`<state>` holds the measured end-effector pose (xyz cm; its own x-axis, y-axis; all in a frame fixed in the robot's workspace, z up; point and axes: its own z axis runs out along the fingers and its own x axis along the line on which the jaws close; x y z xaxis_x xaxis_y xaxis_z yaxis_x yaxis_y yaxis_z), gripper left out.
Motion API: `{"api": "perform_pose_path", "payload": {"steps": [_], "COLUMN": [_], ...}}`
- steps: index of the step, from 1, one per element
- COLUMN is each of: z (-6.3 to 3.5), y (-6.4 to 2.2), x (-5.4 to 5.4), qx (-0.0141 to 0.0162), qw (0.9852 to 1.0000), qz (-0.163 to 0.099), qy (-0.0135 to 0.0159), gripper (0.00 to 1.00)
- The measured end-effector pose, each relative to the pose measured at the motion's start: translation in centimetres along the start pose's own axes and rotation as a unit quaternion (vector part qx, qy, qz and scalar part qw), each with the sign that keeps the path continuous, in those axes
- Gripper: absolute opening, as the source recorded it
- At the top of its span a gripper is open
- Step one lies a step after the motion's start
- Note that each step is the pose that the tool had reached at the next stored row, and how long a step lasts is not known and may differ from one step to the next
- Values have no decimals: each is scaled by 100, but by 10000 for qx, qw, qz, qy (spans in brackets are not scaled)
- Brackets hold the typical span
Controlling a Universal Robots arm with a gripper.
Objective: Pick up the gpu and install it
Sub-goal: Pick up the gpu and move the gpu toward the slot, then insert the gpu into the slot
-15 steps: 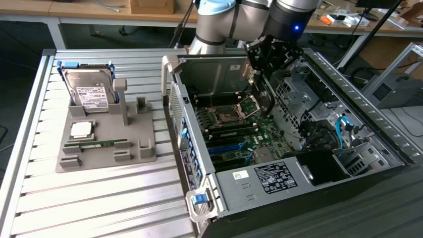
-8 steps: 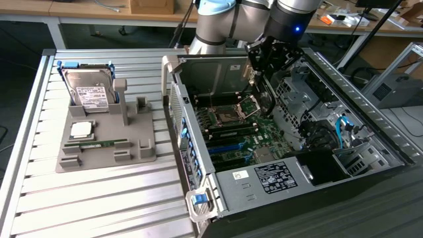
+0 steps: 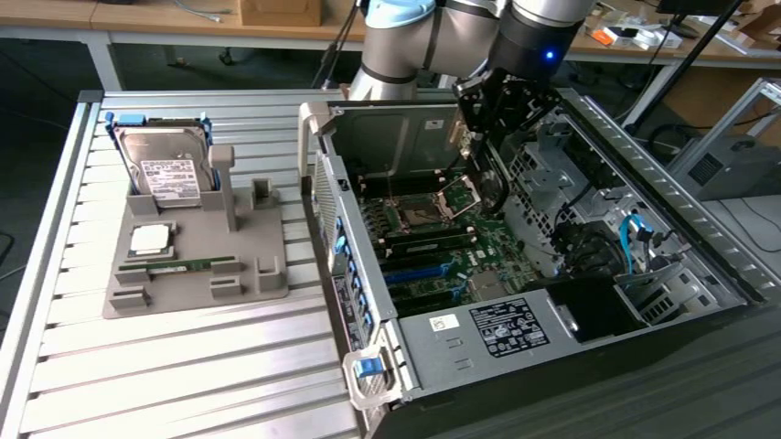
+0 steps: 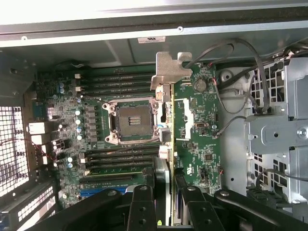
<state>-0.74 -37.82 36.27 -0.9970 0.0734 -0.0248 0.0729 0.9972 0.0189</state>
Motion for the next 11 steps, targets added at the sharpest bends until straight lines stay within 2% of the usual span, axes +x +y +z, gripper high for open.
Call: {"api": "perform_pose_path", "payload": {"steps": [8, 11], "z": [0, 0], "y": [0, 0], "x": [0, 0], "qx": [0, -3], "qw": [10000, 9999], "qz": [-9, -112], "qy": [0, 2], "gripper": [27, 27]}}
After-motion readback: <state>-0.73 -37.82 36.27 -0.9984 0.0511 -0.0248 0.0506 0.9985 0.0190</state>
